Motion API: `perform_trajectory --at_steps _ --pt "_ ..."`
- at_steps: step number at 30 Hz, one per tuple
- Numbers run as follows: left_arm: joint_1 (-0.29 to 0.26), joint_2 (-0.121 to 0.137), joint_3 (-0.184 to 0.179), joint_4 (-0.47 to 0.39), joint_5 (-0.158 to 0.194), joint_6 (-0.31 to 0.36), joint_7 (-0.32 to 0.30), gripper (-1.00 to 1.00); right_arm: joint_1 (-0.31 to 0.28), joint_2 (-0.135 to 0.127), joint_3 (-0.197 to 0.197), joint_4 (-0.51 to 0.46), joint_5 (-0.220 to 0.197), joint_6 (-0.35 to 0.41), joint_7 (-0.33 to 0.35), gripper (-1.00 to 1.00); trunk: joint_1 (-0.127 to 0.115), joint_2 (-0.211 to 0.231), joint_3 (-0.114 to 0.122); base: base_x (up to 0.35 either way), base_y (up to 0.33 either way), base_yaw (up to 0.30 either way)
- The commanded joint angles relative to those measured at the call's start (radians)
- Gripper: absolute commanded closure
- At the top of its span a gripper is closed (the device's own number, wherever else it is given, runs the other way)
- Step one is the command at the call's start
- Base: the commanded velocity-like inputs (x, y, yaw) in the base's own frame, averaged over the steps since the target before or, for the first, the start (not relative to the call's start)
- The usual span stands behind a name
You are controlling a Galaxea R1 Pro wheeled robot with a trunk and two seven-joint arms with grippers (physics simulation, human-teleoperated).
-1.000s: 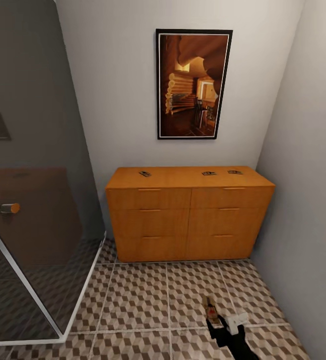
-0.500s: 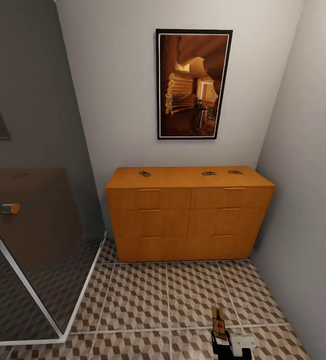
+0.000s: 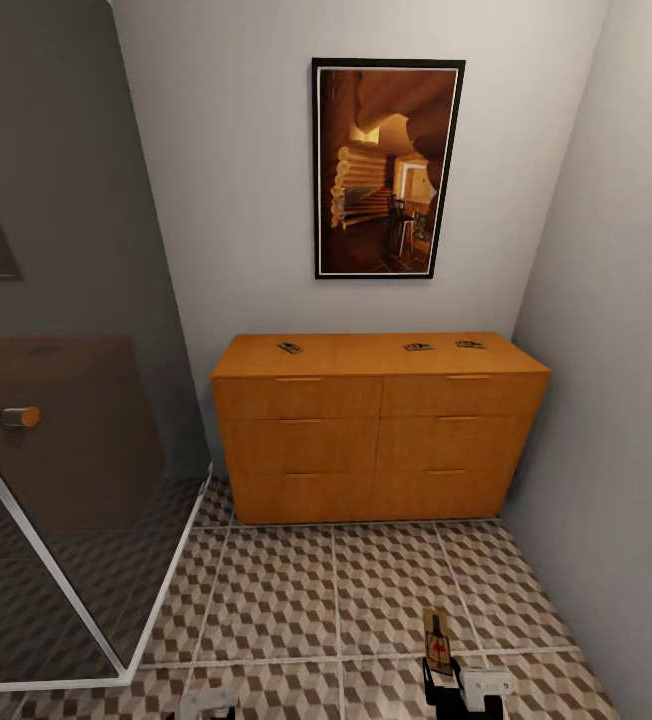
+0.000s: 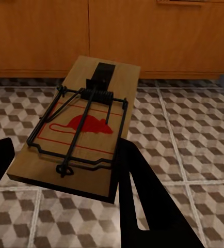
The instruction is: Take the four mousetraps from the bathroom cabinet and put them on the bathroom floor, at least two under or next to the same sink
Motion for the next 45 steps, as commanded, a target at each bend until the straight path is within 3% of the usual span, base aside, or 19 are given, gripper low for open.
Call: perform_trajectory --at_steps 1,4,7,13,19,23,25,27,28,29,31,35,45 --pt "-0.003 -0.002 -0.003 -0.037 -0.001 0.051 0.006 -1.0 -0.001 0.0 0.007 0.001 0.001 -0.002 -0.009 1.0 0.0 -0.001 -0.001 0.0 0.0 0.0" --pt "-0.011 -0.005 -0.004 -0.124 -0.001 0.156 0.005 -1.0 -0.001 0.002 0.007 0.001 0.001 -0.004 -0.01 1.0 0.0 -0.001 -0.001 0.0 0.0 0.0" --pt "-0.023 -0.008 -0.004 -0.157 -0.001 0.187 0.005 -1.0 -0.001 0.003 0.007 0.001 0.001 -0.005 -0.01 1.0 0.0 -0.001 -0.001 0.0 0.0 0.0" --pt "-0.081 -0.022 -0.006 -0.178 -0.001 0.241 0.005 -1.0 -0.001 0.003 0.007 0.001 0.001 -0.005 -0.01 1.0 0.0 -0.001 -0.001 0.0 0.0 0.0" --pt "-0.162 -0.026 -0.006 -0.182 -0.001 0.384 0.005 -1.0 -0.001 0.002 0.007 0.001 0.001 -0.006 -0.01 1.0 0.0 -0.001 -0.001 0.0 0.0 0.0" --pt "-0.176 -0.028 -0.007 -0.189 -0.001 0.404 0.005 -1.0 -0.001 0.003 0.007 0.001 0.001 -0.008 -0.01 1.0 0.0 -0.001 -0.001 0.0 0.0 0.0" --pt "-0.179 -0.03 -0.037 -0.193 -0.001 0.409 0.005 -1.0 -0.001 0.002 0.007 0.001 0.001 -0.008 -0.01 1.0 0.0 -0.001 -0.001 0.0 0.0 0.0" --pt "-0.18 -0.03 -0.103 -0.194 -0.001 0.409 0.005 -1.0 -0.001 0.002 0.007 0.001 0.001 -0.007 -0.01 1.0 0.0 -0.001 -0.001 0.0 0.0 0.0" --pt "-0.181 -0.03 -0.119 -0.195 -0.001 0.409 0.006 -1.0 -0.001 0.002 0.007 0.001 0.001 -0.007 -0.01 1.0 0.0 -0.001 -0.001 0.0 0.0 0.0" --pt "-0.181 -0.029 -0.161 -0.195 0.0 0.407 0.006 -1.0 -0.001 0.002 0.007 0.001 0.001 -0.007 -0.01 1.0 0.0 -0.001 -0.001 0.0 0.0 0.0" --pt "-0.181 -0.028 -0.199 -0.195 0.0 0.406 0.006 -1.0 -0.001 0.003 0.007 0.001 0.0 -0.006 -0.01 1.0 0.0 -0.001 -0.001 0.0 0.0 0.0" --pt "-0.181 -0.025 -0.222 -0.199 0.0 0.403 0.006 -1.0 -0.001 0.002 0.007 0.001 -0.001 -0.004 -0.011 1.0 0.0 -0.001 -0.001 0.0 0.0 0.0" --pt "-0.181 -0.022 -0.229 -0.211 0.001 0.403 0.005 -1.0 -0.001 0.002 0.007 0.001 -0.002 -0.003 -0.011 1.0 0.0 -0.001 -0.001 0.0 0.0 -0.003"
